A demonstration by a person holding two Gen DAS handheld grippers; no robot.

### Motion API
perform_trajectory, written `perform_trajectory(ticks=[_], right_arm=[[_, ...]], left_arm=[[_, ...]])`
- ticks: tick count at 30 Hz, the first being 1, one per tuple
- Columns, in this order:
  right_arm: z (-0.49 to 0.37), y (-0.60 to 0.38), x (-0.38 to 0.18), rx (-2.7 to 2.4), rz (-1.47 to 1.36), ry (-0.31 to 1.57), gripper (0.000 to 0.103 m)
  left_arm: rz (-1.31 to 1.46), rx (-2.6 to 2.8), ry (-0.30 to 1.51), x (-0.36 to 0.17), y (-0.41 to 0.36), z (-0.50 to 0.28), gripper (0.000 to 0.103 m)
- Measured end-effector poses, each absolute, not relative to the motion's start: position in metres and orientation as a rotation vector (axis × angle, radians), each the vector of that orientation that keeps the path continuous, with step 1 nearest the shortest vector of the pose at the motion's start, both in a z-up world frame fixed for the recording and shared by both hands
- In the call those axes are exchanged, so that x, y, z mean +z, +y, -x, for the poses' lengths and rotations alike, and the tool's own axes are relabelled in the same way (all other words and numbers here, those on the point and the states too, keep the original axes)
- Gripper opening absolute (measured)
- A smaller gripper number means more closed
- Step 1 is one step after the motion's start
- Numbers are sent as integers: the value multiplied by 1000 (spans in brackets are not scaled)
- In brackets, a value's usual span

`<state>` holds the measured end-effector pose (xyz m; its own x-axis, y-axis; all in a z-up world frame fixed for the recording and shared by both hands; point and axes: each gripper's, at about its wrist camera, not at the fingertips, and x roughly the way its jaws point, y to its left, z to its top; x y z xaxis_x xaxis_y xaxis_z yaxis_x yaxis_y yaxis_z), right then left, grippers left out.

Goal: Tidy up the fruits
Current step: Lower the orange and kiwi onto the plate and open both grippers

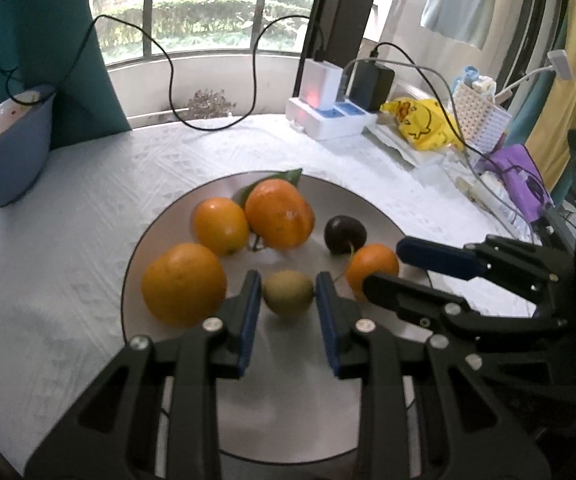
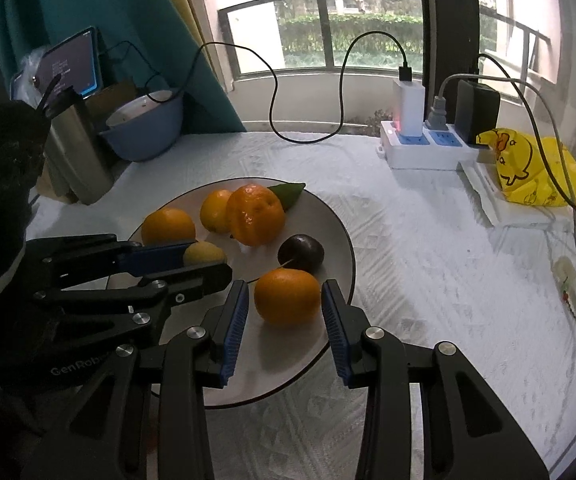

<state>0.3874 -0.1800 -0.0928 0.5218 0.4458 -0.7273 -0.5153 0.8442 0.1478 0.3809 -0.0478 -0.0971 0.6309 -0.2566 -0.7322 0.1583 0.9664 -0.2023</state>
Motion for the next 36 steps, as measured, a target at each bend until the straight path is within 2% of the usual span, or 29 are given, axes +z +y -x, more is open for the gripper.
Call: perform_trajectory(ticks=[11, 36], right_arm=[[-379, -186, -82, 557, 80, 824, 40], [-309, -195, -47, 541, 83, 770, 40]], left_arm=[[107, -215, 814, -81, -47, -368, 32], [124, -186, 728, -47, -31, -280, 32]])
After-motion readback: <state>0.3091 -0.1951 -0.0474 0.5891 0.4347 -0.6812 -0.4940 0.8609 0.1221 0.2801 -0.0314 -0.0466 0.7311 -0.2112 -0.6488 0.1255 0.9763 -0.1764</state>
